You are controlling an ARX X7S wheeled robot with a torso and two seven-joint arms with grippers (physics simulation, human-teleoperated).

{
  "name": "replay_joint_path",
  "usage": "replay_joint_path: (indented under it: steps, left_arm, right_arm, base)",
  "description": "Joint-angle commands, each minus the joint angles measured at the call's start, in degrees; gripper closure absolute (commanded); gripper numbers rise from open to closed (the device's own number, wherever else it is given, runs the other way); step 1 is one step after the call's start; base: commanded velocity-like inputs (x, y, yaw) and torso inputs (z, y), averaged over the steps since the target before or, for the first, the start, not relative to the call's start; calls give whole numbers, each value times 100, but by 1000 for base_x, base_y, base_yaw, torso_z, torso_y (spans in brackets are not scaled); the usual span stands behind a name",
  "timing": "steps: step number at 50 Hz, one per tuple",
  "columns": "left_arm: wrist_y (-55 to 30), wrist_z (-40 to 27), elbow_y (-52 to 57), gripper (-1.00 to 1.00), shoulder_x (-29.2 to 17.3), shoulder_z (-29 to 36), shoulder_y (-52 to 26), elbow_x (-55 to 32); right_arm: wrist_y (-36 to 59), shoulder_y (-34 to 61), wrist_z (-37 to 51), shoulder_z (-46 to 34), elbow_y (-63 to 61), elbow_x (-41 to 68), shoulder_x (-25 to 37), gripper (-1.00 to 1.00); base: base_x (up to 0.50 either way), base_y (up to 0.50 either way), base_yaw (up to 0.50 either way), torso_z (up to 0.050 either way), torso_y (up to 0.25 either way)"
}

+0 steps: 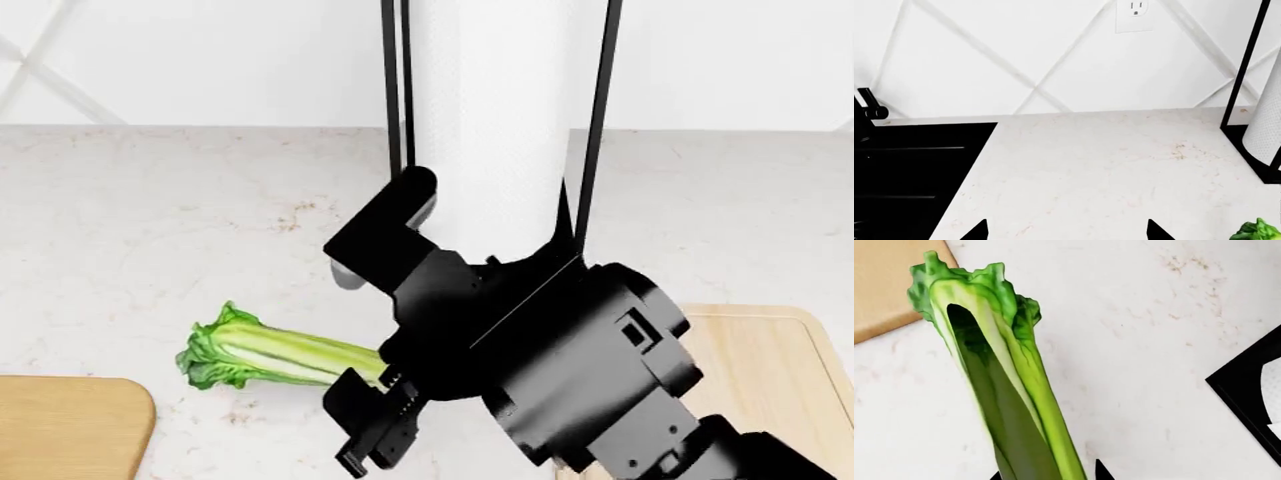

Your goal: Place the celery and the celery on separate cutting boards.

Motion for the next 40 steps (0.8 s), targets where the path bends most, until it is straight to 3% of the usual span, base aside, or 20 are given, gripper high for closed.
replay_joint_path:
  steps: [1, 8, 12, 17, 22, 31, 40]
  left_arm:
    - [186, 37, -11, -100, 16, -9, -47, 42]
    - [217, 7, 48, -100, 70, -4, -62, 86]
    - [233, -51, 95, -100, 163, 67, -114, 97]
    - [230, -34, 88, -100, 170, 72, -186, 72]
    - [196, 24, 44, -100, 214, 118, -224, 144]
    - [200, 45, 35, -100, 204, 117, -233, 106]
    - [89, -166, -35, -100, 335, 405, -721, -34]
  right_arm:
    - [1200, -238, 591, 893, -1992, 443, 425, 100]
    - [2029, -880, 1611, 2089, -2865, 928, 671, 100]
    - [2030, -907, 3571, 2529, -2936, 3211, 1291, 100]
    - [1999, -1034, 4689, 3078, -3055, 4533, 1845, 100]
    - [1968, -981, 5063, 3135, -3212, 5181, 2529, 100]
    - [1710, -1354, 5771, 3484, -3056, 5890, 3199, 100]
    - [1453, -1777, 5436, 3561, -3020, 5615, 3886, 100]
  base:
    - [0, 0, 0, 0, 0]
    - [0, 0, 0, 0, 0]
    - [0, 0, 0, 0, 0]
    - [0, 0, 0, 0, 0]
    - [0, 0, 0, 0, 0]
    - [0, 0, 0, 0, 0]
    - [0, 0, 0, 0, 0]
